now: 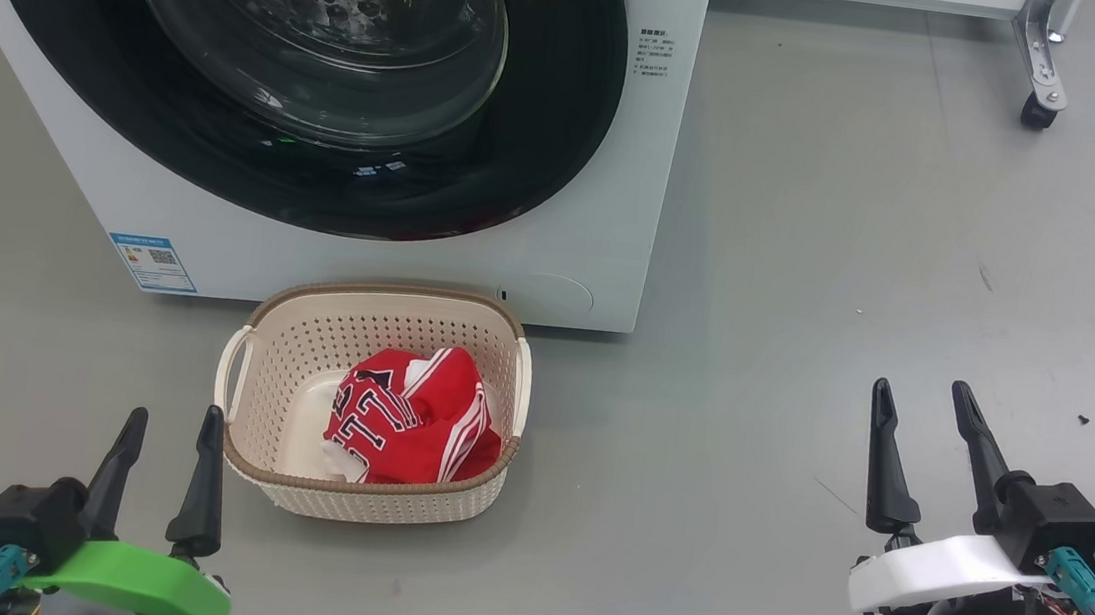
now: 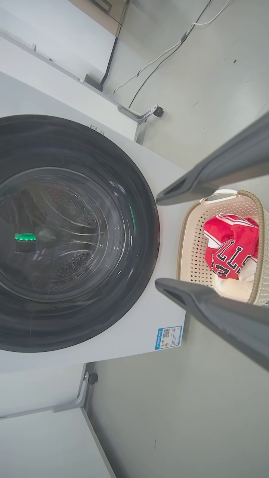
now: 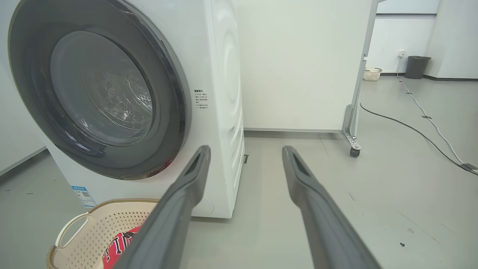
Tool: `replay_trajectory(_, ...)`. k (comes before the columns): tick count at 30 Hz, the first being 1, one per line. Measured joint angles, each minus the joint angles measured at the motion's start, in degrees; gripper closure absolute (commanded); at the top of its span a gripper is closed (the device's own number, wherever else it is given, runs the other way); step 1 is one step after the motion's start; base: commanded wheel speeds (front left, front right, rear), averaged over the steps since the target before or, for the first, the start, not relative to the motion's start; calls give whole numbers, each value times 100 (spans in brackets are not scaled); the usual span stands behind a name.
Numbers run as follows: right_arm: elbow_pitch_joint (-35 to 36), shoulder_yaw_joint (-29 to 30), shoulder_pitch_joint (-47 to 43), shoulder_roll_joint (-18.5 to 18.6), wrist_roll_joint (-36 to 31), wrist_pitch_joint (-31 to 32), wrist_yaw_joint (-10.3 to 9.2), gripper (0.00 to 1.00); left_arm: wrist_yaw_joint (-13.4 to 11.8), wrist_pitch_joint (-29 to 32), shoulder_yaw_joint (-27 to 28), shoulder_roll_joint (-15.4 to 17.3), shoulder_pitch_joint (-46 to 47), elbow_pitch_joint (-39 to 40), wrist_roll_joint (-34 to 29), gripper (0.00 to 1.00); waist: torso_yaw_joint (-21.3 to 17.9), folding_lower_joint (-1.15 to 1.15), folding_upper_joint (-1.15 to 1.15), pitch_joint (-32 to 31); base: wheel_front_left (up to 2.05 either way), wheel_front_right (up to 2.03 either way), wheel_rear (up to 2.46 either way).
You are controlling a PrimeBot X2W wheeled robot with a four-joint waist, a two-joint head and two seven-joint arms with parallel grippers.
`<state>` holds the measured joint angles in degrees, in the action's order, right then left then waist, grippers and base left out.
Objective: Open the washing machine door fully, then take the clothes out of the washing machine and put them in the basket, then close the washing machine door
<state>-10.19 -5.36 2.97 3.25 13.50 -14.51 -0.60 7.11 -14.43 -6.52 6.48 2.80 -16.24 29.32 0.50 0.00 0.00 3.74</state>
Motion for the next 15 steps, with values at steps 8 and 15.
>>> replay_trajectory(8,0,2,-2,-3,-7,0,2,0,-1,23,-8,-4,-55,3,85,0,-9,0,0,-11,0,0,0)
replay_trajectory(15,0,4,-4,-5,-45,0,14,0,0,23,-13,-4,-58,12,85,0,-20,0,0,-18,0,0,0)
